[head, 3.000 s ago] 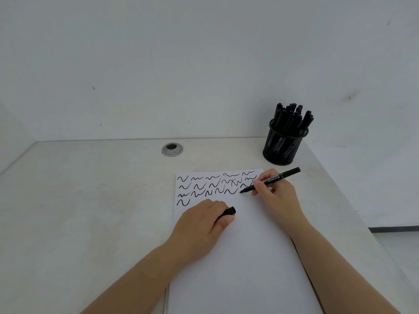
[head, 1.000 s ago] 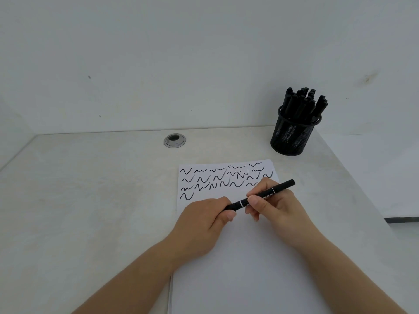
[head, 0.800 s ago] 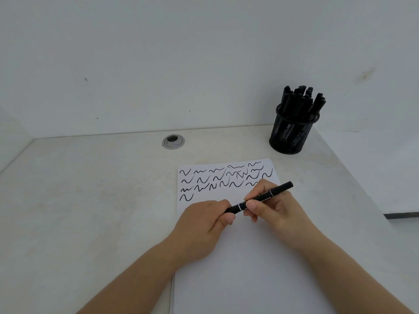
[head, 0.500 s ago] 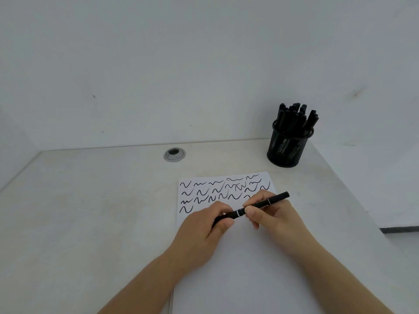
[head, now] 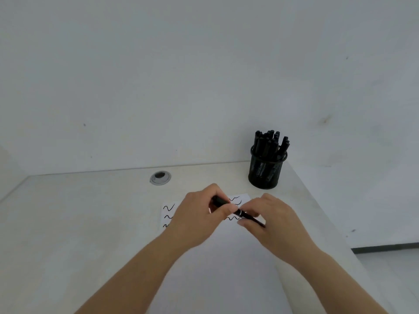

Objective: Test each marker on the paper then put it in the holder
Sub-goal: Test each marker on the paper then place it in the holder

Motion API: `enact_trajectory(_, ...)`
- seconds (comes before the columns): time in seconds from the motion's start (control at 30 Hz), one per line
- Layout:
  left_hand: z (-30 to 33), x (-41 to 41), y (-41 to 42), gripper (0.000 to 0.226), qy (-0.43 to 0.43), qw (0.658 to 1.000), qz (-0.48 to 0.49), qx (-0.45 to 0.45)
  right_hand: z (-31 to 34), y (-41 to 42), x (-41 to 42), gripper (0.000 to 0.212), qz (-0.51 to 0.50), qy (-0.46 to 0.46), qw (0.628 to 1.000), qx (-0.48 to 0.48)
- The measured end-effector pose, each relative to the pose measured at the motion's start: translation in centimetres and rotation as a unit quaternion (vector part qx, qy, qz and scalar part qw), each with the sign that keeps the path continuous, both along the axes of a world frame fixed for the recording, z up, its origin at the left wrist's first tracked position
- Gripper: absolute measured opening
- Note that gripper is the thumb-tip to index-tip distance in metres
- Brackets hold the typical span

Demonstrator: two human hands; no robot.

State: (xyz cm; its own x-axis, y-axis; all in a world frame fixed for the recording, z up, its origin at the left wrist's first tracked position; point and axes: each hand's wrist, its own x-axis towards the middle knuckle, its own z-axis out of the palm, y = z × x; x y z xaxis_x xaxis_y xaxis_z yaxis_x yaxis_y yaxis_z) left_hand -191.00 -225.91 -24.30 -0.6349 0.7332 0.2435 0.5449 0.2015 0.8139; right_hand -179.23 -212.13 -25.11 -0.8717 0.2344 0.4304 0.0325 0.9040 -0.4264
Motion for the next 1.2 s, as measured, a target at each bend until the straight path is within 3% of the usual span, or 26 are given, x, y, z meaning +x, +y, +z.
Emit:
enact_trajectory(0.07, 0.8, 0.6, 1.8, 0.015, 0.058, 0.998, -0.017, -0.007, 0.5, 0.9, 0.2, 0.012, 0.009, 0.008, 0.999, 0.037)
enact_trajectory(0.17, 1.4, 1.4, 4.1, 0.016, 0.104, 0.993, -0.042, 0.020, 0.7, 2.7, 0.5, 0.006, -0.027, 0.005, 1.000, 0.003)
enact_trajectory(0.33, 0.2, 0.2, 8.1, 0.024, 0.011, 0.997, 0.014, 0.073, 1.9, 7.4, 0.8, 0.010, -0.144, 0.040, 0.976, -0.158)
enact_trajectory(0.5, -2.2, -2.9, 12.1, 0.071, -0.038, 0.996, 0.078, -0.014, 4.4, 11.5, 0.0, 0.048, -0.196, 0.167, 0.923, -0.287)
enact_trajectory(0.63, -3.3, -3.6, 14.8, 0.096, -0.088, 0.994, 0.052, -0.031, 5.5, 13.1, -1.1, 0.066, -0.198, 0.238, 0.910, -0.277)
enact_trajectory(0.73, -3.7, -3.3, 16.4, 0.088, -0.112, 0.993, 0.042, 0.023, 5.7, 13.9, -2.3, 0.062, -0.202, 0.258, 0.909, -0.259)
enact_trajectory(0.97, -4.2, -3.0, 18.1, 0.094, -0.087, 0.990, 0.090, 0.071, 3.8, 14.9, -4.9, 0.053, -0.180, 0.208, 0.936, -0.220)
enact_trajectory(1.2, -4.4, -3.3, 18.5, 0.091, -0.054, 0.991, 0.118, 0.039, 1.0, 15.4, -5.7, 0.031, -0.167, 0.158, 0.956, -0.185)
